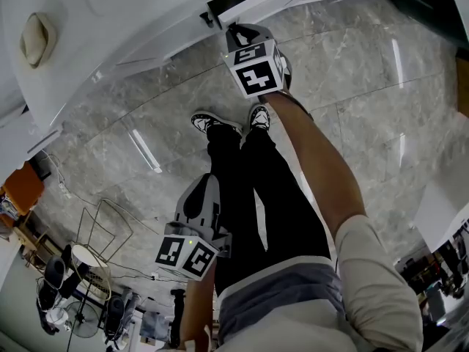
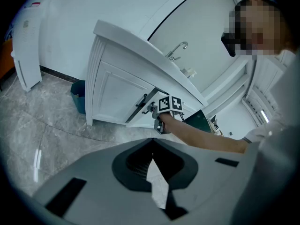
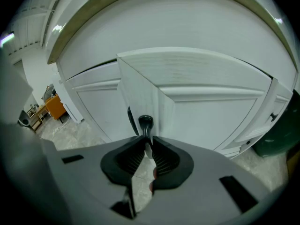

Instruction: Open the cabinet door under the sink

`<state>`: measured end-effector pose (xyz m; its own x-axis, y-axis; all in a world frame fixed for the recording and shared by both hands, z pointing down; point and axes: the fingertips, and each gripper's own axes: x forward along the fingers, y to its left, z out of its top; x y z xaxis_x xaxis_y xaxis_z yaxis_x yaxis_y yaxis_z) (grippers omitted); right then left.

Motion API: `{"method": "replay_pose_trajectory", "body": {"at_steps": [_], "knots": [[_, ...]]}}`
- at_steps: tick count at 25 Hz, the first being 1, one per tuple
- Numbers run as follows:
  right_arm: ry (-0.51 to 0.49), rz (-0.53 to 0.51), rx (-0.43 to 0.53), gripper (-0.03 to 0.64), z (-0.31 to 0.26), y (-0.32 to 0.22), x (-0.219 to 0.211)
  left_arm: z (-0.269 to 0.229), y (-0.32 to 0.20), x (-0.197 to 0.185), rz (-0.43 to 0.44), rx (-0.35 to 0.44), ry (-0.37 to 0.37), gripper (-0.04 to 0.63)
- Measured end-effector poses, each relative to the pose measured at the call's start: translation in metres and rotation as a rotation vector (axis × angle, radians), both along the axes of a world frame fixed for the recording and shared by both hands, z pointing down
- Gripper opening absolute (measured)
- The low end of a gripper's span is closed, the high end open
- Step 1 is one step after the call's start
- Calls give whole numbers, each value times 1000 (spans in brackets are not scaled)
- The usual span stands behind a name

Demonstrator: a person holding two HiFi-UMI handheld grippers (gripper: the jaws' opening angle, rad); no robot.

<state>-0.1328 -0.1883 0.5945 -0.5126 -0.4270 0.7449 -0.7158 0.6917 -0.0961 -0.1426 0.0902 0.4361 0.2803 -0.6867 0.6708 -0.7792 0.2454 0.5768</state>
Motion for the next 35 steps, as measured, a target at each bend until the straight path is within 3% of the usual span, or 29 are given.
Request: {"method": "replay_pose_trajectory", "body": {"at_steps": [11, 16, 20, 25, 35], "knots": [[4, -43, 0, 58, 0, 13, 12, -8, -12, 7, 17, 11, -7, 0], [8, -56, -1, 58, 1, 18, 19, -15, -19, 13, 63, 25, -59, 0], [9, -67, -6, 58, -1, 23, 24, -20, -21, 19, 129, 33, -142, 0], [30, -96, 3, 58, 0, 28, 31, -21, -22, 24, 105, 34, -81, 0], [59, -165, 23, 57, -1, 39, 44, -23, -20, 8, 56, 30, -79, 0]]}}
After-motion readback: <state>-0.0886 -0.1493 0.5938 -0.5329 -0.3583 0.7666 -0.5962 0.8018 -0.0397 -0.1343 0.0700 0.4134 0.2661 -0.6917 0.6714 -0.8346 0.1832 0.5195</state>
